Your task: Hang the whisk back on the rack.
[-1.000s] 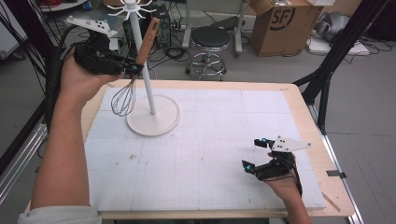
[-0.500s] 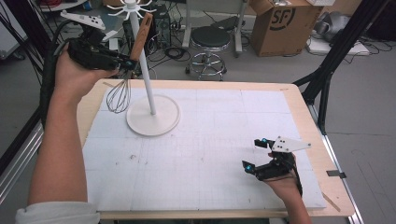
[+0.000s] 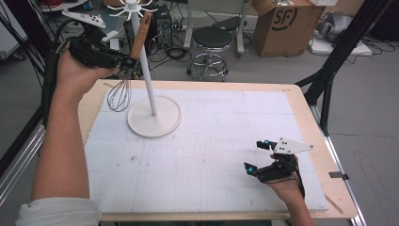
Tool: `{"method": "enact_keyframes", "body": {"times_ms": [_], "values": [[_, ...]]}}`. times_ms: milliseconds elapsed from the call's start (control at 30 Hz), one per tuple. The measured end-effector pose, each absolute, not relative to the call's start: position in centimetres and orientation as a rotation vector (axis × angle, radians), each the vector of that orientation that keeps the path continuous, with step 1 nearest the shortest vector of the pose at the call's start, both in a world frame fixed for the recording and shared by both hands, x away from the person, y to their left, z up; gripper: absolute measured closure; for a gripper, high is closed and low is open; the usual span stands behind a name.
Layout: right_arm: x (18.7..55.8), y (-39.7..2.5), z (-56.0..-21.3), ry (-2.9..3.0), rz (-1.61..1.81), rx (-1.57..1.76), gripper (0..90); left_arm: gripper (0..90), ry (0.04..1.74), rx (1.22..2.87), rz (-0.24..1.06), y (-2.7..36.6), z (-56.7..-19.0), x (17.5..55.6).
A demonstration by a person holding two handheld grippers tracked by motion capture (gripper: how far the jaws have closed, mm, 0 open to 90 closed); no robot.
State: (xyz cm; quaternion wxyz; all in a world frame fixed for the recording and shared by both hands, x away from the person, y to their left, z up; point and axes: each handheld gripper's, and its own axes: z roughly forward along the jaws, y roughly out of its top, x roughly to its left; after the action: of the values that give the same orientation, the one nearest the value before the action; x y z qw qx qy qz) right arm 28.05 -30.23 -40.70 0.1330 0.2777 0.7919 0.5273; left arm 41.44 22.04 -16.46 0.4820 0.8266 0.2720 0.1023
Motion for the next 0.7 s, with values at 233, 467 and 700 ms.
{"method": "enact_keyframes", "body": {"times_ms": [233,467,700], "values": [[28.00,-30.34,-40.70,2.294,1.531,0.804,2.0,74.6,0.679,2.033,0.261,21.65,-16.66,41.68],[28.00,-30.36,-40.75,2.297,1.528,0.804,2.0,74.6,0.706,2.043,0.259,21.69,-16.99,42.19],[27.97,-30.34,-40.74,2.300,1.528,0.802,2.1,73.8,0.722,2.071,0.293,21.37,-17.26,42.43]]}}
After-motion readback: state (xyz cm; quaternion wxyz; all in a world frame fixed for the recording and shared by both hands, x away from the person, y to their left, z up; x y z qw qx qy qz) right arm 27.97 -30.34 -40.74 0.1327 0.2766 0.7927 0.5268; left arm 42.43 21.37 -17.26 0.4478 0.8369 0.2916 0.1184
